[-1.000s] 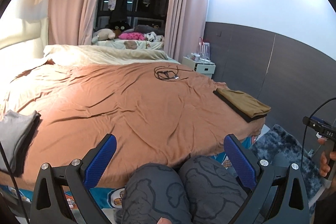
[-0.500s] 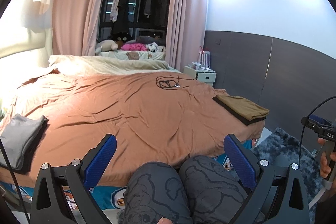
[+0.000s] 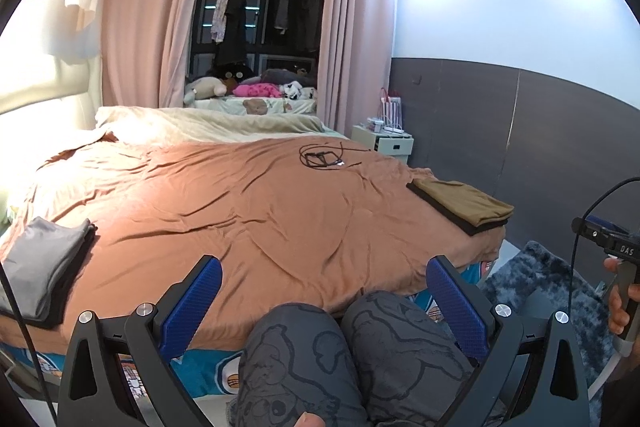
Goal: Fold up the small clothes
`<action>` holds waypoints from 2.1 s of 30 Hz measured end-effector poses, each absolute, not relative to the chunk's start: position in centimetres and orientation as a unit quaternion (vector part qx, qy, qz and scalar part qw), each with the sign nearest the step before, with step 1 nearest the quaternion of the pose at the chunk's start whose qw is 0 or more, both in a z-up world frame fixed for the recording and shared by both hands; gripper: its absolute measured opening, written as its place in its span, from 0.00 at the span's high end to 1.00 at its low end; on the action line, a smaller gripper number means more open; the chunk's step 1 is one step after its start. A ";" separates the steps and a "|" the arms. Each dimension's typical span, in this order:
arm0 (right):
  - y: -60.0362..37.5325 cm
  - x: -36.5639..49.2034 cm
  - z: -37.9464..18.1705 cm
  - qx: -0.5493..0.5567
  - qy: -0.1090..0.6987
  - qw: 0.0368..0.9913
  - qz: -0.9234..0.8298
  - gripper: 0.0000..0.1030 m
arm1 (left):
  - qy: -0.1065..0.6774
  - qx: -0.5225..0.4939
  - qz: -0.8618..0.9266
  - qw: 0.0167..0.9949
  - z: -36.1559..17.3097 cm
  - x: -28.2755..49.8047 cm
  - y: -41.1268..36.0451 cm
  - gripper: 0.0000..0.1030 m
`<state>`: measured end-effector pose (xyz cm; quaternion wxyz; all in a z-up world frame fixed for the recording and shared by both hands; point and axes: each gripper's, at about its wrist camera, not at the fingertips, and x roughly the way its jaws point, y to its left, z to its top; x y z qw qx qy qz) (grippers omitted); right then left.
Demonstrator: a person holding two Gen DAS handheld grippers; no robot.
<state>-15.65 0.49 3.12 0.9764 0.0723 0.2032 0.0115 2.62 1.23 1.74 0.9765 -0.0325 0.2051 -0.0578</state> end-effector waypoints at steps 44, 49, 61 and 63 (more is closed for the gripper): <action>0.0 -16.0 3.1 0.080 0.203 0.976 0.010 0.00 | 0.196 -0.035 -0.043 0.979 2.4 1.4 0.8 0.00; -0.1 -16.0 3.1 0.084 0.203 0.976 0.010 0.00 | 0.194 -0.034 -0.042 0.979 2.6 1.4 0.7 0.00; -0.6 -15.8 3.2 0.079 0.203 0.976 0.011 0.00 | 0.192 -0.036 -0.038 0.980 2.9 1.2 0.4 0.00; -0.9 -15.7 2.9 0.080 0.205 0.975 0.011 0.00 | 0.190 -0.037 -0.038 0.980 2.9 1.1 0.4 0.00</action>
